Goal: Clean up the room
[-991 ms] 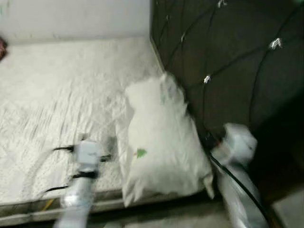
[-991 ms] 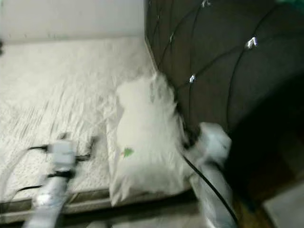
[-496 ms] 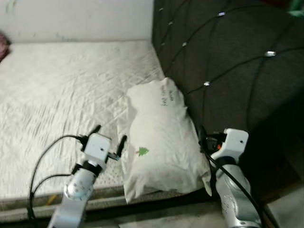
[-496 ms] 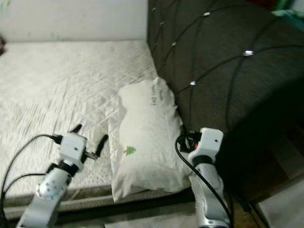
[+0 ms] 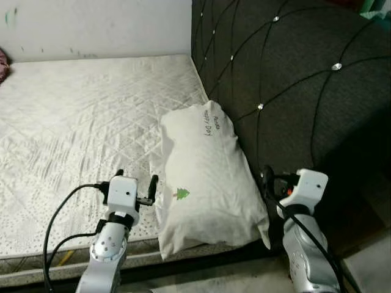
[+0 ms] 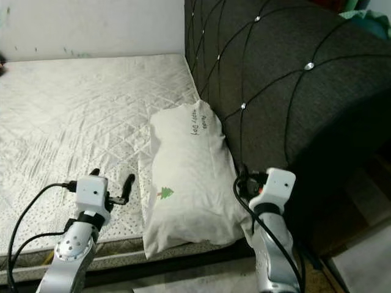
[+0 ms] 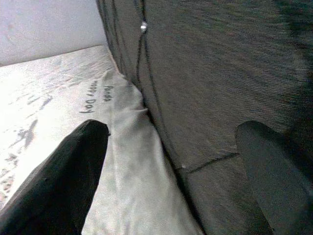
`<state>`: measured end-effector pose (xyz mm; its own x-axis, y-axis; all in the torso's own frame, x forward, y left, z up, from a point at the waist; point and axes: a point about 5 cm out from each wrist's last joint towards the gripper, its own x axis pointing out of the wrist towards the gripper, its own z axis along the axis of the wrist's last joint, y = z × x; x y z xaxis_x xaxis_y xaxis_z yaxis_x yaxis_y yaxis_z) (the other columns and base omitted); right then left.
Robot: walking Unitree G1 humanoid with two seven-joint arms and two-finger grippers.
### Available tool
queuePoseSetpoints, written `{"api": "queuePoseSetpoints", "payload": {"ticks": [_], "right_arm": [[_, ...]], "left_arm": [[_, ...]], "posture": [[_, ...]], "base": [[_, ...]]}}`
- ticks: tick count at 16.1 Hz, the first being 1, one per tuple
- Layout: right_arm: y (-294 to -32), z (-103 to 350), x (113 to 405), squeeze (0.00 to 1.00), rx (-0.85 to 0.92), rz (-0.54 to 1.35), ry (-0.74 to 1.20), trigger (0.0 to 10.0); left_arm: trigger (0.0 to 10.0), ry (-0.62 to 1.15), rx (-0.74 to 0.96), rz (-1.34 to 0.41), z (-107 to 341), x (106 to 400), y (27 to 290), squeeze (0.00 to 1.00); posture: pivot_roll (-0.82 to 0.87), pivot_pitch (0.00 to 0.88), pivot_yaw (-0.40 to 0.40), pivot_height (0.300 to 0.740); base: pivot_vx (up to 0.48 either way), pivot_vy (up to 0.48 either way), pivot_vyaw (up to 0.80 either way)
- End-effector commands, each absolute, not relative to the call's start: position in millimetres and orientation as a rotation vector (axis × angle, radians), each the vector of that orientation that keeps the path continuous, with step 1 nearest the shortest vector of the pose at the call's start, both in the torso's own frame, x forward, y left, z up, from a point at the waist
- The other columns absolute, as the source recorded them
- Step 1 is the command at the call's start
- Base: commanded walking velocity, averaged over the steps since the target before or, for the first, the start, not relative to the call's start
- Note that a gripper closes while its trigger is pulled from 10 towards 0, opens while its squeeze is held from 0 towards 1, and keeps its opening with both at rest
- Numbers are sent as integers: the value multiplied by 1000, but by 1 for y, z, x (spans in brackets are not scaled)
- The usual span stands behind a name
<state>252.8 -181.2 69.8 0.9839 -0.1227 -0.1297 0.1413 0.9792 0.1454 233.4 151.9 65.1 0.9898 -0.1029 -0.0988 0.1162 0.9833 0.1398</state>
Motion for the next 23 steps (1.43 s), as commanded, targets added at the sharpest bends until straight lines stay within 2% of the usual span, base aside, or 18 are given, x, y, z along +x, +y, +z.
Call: {"api": "queuePoseSetpoints", "payload": {"ticks": [1,5,15,20,23], "right_arm": [[-175,71,255,0,161,-110,116,10000],[-178,67,247,0,152,-125,130,10000],[-174,66,255,0,167,-86,142,10000],[-176,59,252,0,159,-78,183,10000],[-175,57,250,0,115,-87,200,10000]], "left_arm": [[10000,93,155,-127,66,234,152,0],[10000,82,141,-144,70,239,144,0],[10000,110,134,-139,69,241,144,0],[10000,124,201,-281,76,245,157,0],[10000,85,172,-315,79,254,142,0]], "posture": [[0,0,3,740],[-23,0,13,740],[-16,13,3,740],[1,24,-14,740],[-9,25,-27,740]], "base": [[0,382,0],[0,414,0],[0,466,0],[0,480,0],[0,480,0]]}}
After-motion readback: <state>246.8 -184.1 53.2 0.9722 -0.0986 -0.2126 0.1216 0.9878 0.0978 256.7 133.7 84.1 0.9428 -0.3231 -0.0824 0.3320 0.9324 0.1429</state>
